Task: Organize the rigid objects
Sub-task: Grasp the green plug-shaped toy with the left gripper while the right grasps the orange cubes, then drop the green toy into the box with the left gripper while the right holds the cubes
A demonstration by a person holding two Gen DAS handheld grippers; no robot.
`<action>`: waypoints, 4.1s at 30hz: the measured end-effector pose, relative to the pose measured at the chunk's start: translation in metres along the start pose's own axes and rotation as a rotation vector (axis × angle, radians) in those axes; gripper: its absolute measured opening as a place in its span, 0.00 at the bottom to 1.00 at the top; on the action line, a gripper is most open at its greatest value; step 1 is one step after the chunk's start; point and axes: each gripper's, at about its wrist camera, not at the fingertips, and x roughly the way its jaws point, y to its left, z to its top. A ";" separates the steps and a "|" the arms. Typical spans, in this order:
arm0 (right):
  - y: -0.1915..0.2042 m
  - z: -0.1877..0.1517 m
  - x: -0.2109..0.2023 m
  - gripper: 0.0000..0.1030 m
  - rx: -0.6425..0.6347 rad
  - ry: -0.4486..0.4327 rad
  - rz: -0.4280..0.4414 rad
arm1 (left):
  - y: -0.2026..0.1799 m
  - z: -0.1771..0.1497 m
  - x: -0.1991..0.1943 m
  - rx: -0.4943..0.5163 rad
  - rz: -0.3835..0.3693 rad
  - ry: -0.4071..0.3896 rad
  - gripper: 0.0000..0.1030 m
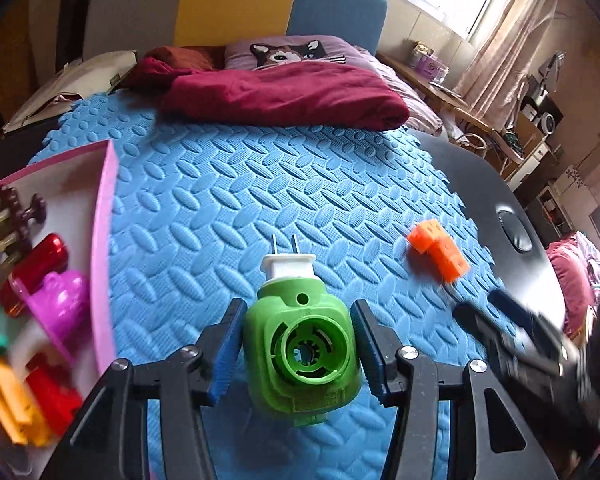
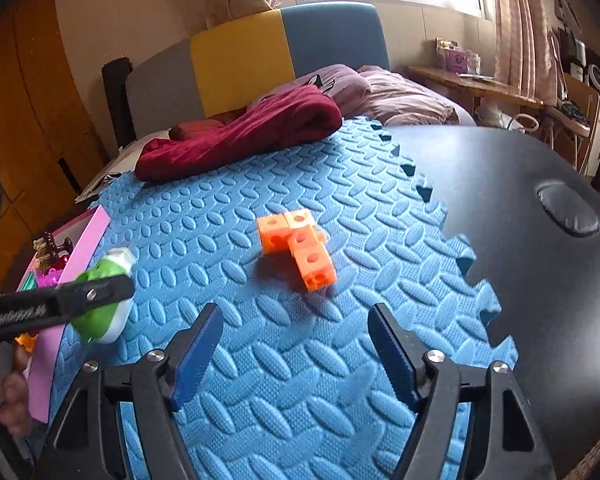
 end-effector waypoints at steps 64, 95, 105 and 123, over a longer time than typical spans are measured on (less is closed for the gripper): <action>0.025 0.025 0.056 0.42 -0.119 0.102 -0.101 | 0.120 -0.078 -0.167 -0.192 0.315 -0.275 0.52; 0.023 0.025 0.055 0.43 -0.104 0.098 -0.077 | 0.142 -0.133 -0.174 -0.231 0.168 -0.216 0.52; 0.020 0.025 0.055 0.43 -0.095 0.097 -0.065 | 0.105 -0.100 -0.115 -0.097 0.127 -0.150 0.52; 0.019 0.025 0.055 0.43 -0.092 0.096 -0.062 | 0.120 -0.093 -0.105 -0.124 0.188 -0.168 0.59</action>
